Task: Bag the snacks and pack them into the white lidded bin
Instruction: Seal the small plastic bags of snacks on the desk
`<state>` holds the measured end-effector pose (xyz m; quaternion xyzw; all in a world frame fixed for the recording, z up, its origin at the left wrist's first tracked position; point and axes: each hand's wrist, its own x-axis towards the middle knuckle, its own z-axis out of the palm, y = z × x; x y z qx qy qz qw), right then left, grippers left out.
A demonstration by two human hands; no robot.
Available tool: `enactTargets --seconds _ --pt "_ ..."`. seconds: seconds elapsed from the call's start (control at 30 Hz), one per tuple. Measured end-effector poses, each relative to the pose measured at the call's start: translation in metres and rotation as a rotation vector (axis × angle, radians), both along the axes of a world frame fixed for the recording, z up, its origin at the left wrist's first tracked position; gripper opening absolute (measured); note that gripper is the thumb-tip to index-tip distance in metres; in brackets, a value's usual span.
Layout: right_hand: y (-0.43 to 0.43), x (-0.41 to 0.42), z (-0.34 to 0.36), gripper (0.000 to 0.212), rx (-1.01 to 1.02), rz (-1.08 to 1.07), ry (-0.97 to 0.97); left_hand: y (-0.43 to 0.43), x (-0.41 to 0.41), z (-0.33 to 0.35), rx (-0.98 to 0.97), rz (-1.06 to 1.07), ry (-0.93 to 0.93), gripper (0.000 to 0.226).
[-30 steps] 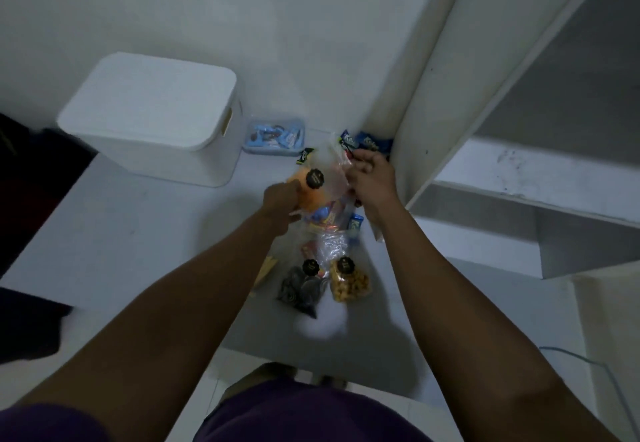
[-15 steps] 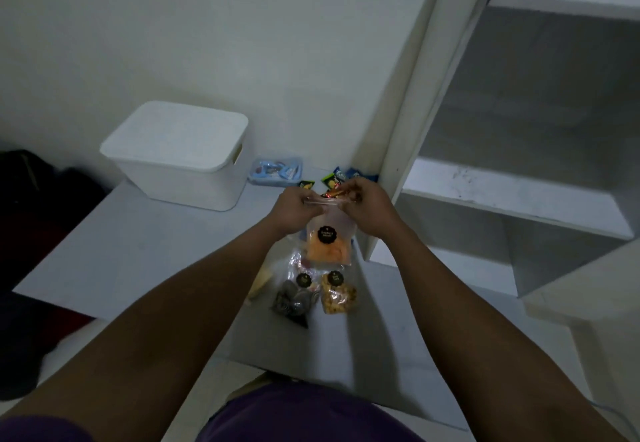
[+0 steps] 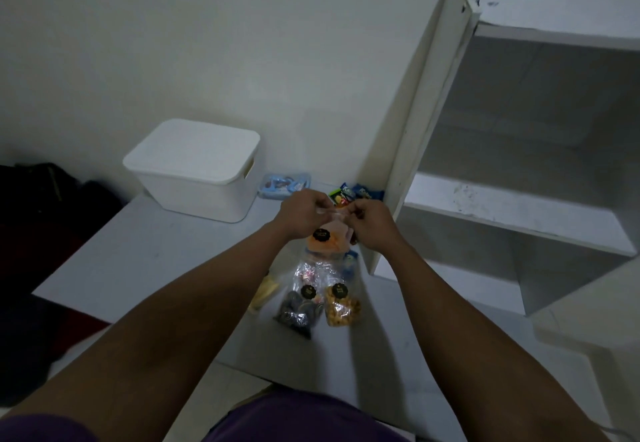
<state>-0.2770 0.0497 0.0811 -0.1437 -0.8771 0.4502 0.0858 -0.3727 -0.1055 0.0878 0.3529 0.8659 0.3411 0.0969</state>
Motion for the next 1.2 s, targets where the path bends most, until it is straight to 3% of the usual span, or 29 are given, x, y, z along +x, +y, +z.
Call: enactTargets --seconds 0.37,0.5,0.6,0.73,0.9,1.1,1.2 --pt "0.001 0.002 -0.004 0.008 -0.097 -0.032 0.077 0.009 0.005 0.006 -0.009 0.009 0.031 0.013" --pt "0.002 0.002 -0.005 0.017 -0.192 -0.116 0.088 0.005 -0.004 0.003 0.007 0.07 -0.055 0.013" --pt "0.008 0.006 -0.002 0.026 -0.315 -0.204 0.08 -0.001 -0.008 0.004 0.176 0.133 -0.249 0.017" --pt "0.003 0.007 0.005 0.012 -0.415 -0.206 0.021 -0.003 -0.003 0.004 0.289 0.183 -0.444 0.021" --pt "-0.003 0.004 0.007 0.009 -0.391 -0.161 -0.009 -0.001 -0.001 0.001 0.305 0.183 -0.484 0.02" --pt "-0.001 0.007 0.002 0.016 -0.564 -0.231 -0.027 -0.004 0.003 0.005 0.425 0.301 -0.627 0.02" --pt "0.002 0.01 0.001 0.009 -0.456 -0.127 -0.094 -0.009 0.004 0.0 0.38 0.268 -0.625 0.011"
